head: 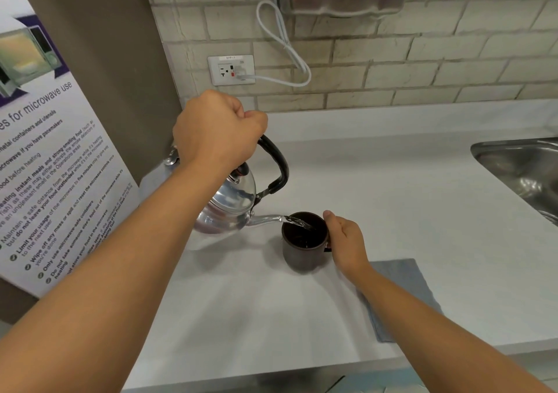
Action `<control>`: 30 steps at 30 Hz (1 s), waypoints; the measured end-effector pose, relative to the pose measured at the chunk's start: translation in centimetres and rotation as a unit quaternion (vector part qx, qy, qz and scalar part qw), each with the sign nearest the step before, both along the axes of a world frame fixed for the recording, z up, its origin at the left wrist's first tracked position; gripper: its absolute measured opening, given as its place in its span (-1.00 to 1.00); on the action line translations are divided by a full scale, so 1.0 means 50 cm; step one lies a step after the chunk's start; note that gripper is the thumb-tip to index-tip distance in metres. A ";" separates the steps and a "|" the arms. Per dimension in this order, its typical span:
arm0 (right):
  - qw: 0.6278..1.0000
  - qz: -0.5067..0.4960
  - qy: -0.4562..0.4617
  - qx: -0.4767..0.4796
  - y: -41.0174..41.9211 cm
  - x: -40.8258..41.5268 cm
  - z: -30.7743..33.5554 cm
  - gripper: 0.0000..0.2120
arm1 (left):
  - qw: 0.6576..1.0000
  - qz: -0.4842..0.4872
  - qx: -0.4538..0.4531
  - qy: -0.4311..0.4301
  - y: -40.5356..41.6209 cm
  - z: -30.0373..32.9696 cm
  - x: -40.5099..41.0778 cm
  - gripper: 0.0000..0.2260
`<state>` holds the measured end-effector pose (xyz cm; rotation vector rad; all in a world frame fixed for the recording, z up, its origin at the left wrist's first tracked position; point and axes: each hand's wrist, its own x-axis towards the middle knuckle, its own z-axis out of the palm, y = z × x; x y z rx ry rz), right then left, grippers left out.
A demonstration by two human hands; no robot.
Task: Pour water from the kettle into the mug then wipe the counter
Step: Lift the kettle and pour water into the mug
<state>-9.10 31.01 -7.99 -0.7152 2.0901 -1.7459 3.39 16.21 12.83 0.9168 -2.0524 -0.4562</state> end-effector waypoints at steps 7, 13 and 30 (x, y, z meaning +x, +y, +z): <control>1.000 0.001 0.005 -0.003 0.002 -0.002 0.001 -0.50 | 1.000 0.003 -0.026 -0.015 -0.001 0.006 -0.008 -0.79; 1.000 0.000 0.010 -0.001 0.000 -0.004 -0.001 -0.49 | 0.999 -0.005 -0.047 -0.020 0.001 0.008 -0.019 -0.79; 1.000 0.009 -0.001 -0.002 0.002 -0.004 -0.003 -0.47 | 0.999 -0.013 0.023 0.023 -0.011 -0.027 -0.019 -0.74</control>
